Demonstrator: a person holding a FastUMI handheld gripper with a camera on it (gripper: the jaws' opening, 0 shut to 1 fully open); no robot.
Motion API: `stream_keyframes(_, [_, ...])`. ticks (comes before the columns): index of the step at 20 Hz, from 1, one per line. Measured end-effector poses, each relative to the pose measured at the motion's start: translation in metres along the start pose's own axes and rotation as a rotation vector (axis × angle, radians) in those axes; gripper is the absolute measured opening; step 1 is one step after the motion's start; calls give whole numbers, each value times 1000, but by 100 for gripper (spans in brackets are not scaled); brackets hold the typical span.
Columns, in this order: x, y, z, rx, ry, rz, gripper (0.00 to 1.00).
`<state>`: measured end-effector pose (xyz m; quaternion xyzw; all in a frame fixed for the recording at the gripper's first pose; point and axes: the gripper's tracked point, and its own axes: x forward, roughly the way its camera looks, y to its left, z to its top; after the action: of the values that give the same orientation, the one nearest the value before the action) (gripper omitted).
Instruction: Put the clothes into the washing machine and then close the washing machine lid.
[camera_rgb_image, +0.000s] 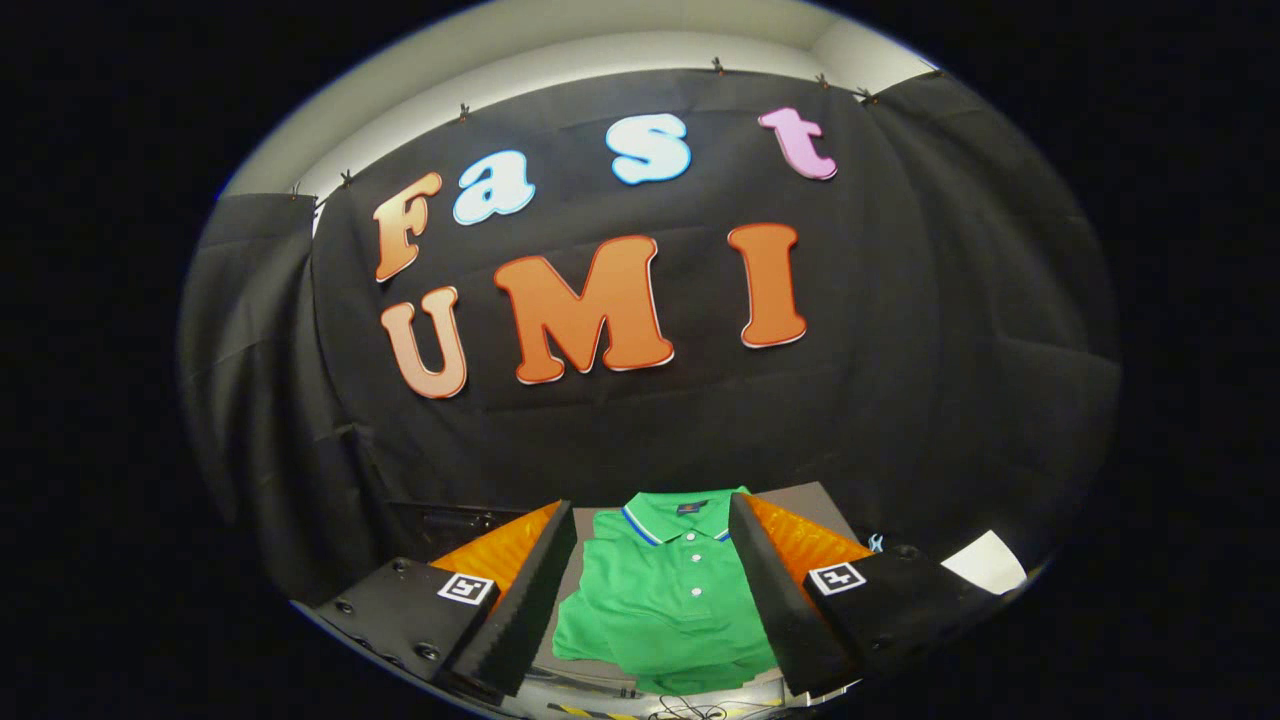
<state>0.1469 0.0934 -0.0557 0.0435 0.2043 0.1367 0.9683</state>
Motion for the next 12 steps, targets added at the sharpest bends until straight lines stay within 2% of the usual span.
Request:
stream_keyframes(5, [65, -12, -40, 3, 279, -31, 99])
stream_keyframes(12, [109, -17, -102, -26, 560, -23, 99])
